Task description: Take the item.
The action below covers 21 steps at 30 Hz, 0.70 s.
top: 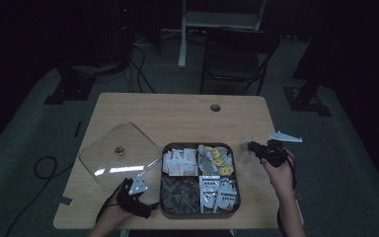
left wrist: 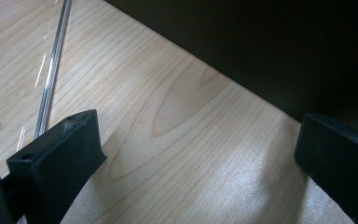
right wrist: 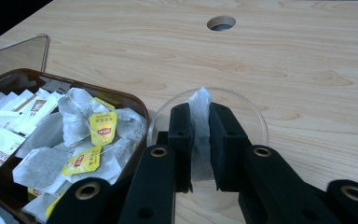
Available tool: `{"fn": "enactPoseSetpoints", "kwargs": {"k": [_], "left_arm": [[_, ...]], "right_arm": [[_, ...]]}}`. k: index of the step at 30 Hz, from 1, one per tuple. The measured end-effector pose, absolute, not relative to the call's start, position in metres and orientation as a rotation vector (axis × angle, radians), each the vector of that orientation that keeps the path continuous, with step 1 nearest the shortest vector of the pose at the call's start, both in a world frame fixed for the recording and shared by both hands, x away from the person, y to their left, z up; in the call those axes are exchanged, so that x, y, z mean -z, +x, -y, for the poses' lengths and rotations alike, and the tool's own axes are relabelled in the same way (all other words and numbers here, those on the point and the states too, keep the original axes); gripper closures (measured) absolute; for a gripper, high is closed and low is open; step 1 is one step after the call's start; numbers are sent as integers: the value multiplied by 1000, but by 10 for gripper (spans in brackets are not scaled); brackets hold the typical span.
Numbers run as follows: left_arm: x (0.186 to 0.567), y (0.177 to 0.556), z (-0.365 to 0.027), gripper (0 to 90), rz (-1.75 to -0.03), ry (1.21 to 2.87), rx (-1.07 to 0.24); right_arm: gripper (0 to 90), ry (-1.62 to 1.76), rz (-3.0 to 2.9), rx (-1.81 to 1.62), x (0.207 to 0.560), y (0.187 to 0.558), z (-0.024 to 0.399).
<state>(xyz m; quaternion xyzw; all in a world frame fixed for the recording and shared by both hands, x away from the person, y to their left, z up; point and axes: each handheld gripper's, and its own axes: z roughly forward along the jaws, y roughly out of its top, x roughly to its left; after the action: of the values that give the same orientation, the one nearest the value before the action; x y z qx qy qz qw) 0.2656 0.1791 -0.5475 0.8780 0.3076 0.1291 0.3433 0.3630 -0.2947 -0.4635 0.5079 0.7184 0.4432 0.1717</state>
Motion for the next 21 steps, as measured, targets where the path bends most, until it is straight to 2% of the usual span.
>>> {"fn": "enactPoseSetpoints", "kwargs": {"k": [10, 18, 21], "left_arm": [[547, 266, -179, 13, -800, 2282, -335], [547, 266, -179, 12, -800, 2281, -335], [547, 266, -179, 13, -800, 2281, -335]], "right_arm": [[670, 1428, -2026, -1287, 460, 361, 294], [496, 1380, -2003, -1333, 451, 354, 293], [470, 1358, -1996, -1369, 449, 350, 292]]}}
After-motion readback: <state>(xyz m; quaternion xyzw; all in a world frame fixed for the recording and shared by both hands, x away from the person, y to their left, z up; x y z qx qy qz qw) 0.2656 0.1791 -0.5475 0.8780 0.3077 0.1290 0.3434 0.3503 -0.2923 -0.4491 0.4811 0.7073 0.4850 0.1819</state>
